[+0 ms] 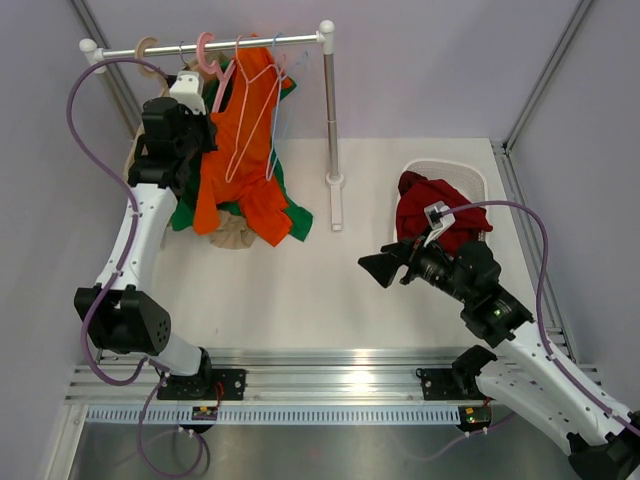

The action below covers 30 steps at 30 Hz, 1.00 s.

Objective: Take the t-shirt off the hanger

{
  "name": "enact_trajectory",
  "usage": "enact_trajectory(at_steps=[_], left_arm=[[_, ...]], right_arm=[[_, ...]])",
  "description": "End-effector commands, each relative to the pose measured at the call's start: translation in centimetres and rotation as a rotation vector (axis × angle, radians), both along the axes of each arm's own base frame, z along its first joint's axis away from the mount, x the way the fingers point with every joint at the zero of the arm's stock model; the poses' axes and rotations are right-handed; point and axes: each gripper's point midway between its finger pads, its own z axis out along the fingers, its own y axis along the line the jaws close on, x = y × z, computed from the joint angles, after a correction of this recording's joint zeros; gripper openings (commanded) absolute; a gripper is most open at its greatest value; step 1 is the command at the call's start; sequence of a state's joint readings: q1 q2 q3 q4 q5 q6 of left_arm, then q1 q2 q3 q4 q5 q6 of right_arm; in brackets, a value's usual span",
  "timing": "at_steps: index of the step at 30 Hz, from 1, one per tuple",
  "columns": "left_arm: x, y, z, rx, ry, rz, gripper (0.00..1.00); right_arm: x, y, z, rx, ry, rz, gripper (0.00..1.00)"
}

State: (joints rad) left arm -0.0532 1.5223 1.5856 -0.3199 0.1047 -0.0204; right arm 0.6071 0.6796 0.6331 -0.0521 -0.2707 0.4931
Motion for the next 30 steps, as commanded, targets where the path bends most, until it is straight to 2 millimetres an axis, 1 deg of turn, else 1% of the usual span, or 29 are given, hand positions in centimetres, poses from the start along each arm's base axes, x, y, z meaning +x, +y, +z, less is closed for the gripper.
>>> enact_trajectory(at_steps=[1,2,3,4,6,7,10,11,12,13,14,15,16,17,18,19,20,21,22,23,24,25,26,27,28,29,30], left_arm=[[0.7,0.6,1.5,-0.011,-0.056,0.043,0.0],[0.5,0.5,1.7,-0.021,-0.061,0.043,0.0],[0.4,0.4,2.5,-0.038,-0.079,0.048,0.0],[-0.3,0.3,4.0,-0.07,-0.111,0.049,0.0],[-0.8,0.5,5.7,-0.099,-0.168,0.069,0.0],[-1.5,0.9,7.4,-0.123,-0.215,0.095,0.0],[-2.6,0.8,9.1,-0.166,-0.263,0.096,0.0],[-3.5,0.6,10.2,-0.178,-0.291,0.087,0.0],[-4.0,0.6,11.1,-0.193,-0.317,0.086,0.0],[-4.4,0.7,10.8,-0.197,-0.316,0.096,0.0],[-4.8,0.7,10.9,-0.203,-0.325,0.098,0.0],[-6.0,0.7,12.1,-0.212,-0.361,0.099,0.0],[-6.4,0.7,12.1,-0.215,-0.365,0.1,0.0],[-6.7,0.6,11.1,-0.217,-0.349,0.097,0.0],[-7.6,1.0,11.6,-0.226,-0.366,0.12,0.0],[-8.1,1.0,11.4,-0.231,-0.365,0.122,0.0],[-8.3,0.8,9.9,-0.234,-0.338,0.127,0.0],[-9.7,1.2,10.3,-0.247,-0.359,0.146,0.0],[-10.4,1.2,9.9,-0.255,-0.357,0.149,0.0],[-10.8,1.2,7.9,-0.26,-0.324,0.155,0.0],[-11.6,1.3,7.4,-0.279,-0.322,0.161,0.0],[-13.5,1.5,8.1,-0.296,-0.355,0.163,0.0],[-14.3,1.6,7.2,-0.3,-0.335,0.169,0.0],[-14.9,1.6,5.6,-0.305,-0.304,0.175,0.0],[-16.8,1.7,6.2,-0.313,-0.331,0.172,0.0],[-17.6,1.8,5.2,-0.312,-0.306,0.175,0.0],[-18.3,1.6,4.1,-0.321,-0.284,0.169,0.0]], right_arm=[[-0.1,-0.1,3.1,0.035,-0.065,-0.007,0.99],[-0.1,-0.1,3.2,0.035,-0.066,-0.007,0.99],[0.0,-0.1,3.2,0.034,-0.068,-0.009,0.99],[0.1,-0.2,3.2,0.034,-0.068,-0.012,1.0],[0.1,-0.1,2.9,0.034,-0.059,-0.009,1.0],[0.1,0.0,2.9,0.033,-0.058,-0.006,0.99],[0.1,0.0,2.7,0.033,-0.051,-0.005,0.99],[0.1,0.0,2.6,0.033,-0.051,-0.005,1.0],[0.1,0.0,2.7,0.033,-0.053,-0.005,1.0],[0.1,0.0,2.8,0.036,-0.056,-0.005,0.99],[0.1,0.1,2.8,0.038,-0.054,-0.002,1.0],[0.1,0.1,2.9,0.042,-0.054,-0.002,0.99],[0.1,0.2,3.0,0.046,-0.058,-0.001,0.99],[0.1,0.3,3.2,0.05,-0.06,0.004,0.99],[0.2,0.5,3.1,0.052,-0.054,0.01,0.99],[0.3,0.6,3.1,0.052,-0.047,0.011,0.99],[0.3,0.7,3.3,0.057,-0.046,0.014,0.99],[0.5,0.9,3.2,0.059,-0.026,0.011,0.99],[0.7,0.9,3.8,0.07,-0.027,0.003,0.99],[0.9,0.9,4.1,0.078,-0.02,-0.006,0.99],[1.4,1.2,4.0,0.077,0.0,-0.014,1.0],[1.7,1.4,4.8,0.08,-0.006,-0.011,0.99],[1.8,1.6,4.9,0.077,-0.001,-0.005,0.99],[2.2,2.1,4.8,0.078,0.017,0.003,0.99],[2.4,2.4,5.3,0.084,0.016,0.009,0.99],[2.5,2.8,6.4,0.113,-0.01,0.023,1.0],[2.6,3.6,6.9,0.143,-0.006,0.047,0.99]])
